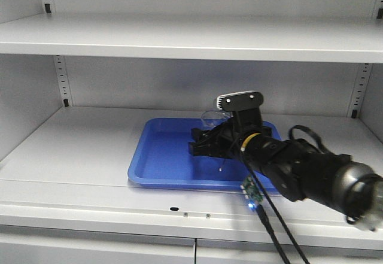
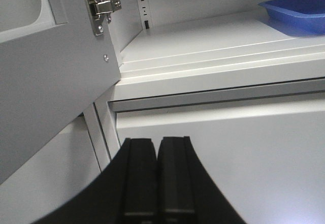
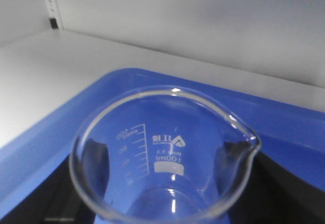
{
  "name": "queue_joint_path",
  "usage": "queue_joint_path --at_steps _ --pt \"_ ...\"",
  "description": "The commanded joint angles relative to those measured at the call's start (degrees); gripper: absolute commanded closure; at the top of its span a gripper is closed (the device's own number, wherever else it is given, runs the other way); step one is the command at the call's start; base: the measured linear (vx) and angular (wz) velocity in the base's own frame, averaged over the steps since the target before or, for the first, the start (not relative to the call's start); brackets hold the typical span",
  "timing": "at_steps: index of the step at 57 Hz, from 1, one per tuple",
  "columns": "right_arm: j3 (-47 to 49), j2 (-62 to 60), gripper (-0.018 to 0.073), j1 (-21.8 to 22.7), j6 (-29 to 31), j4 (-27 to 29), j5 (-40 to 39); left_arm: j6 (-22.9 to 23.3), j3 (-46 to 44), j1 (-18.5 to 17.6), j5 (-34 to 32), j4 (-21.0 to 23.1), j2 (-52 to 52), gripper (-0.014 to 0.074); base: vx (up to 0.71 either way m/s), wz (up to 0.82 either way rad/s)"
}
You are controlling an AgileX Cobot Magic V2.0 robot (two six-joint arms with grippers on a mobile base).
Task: Pick beaker and place in left cabinet
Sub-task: 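Lower the beaker onto the blue tray and open the right gripper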
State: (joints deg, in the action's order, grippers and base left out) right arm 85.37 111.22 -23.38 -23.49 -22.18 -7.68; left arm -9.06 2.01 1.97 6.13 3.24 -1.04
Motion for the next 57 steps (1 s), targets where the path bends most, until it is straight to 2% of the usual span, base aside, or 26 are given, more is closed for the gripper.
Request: queue_joint_path --at_steps 1,25,36,45,57 --pt "5.4 -0.1 0.056 0.2 0.5 -1.2 -3.2 0.1 -1.0 0.0 -5.0 0.3 -0.6 0.0603 0.0 0.0" --pt "6.2 4.3 0.054 0.2 0.5 -1.2 -1.5 0.1 -1.0 0.0 -5.0 0.3 -0.6 0.0603 0.0 0.0" --pt "6.2 4.5 0.0477 0.2 0.4 -1.2 -0.3 0.1 -1.0 0.0 -5.0 0.3 -0.6 0.0603 0.0 0.0" --pt "6.2 4.5 0.033 0.1 0.4 -1.2 -0.2 0.1 -1.0 0.0 -5.0 0.3 -0.6 0.0603 0.0 0.0" --pt "6.2 4.5 0.0013 0.1 0.4 -1.2 -0.2 0.1 -1.0 0.0 -5.0 0.3 -0.6 0.0603 0.0 0.0"
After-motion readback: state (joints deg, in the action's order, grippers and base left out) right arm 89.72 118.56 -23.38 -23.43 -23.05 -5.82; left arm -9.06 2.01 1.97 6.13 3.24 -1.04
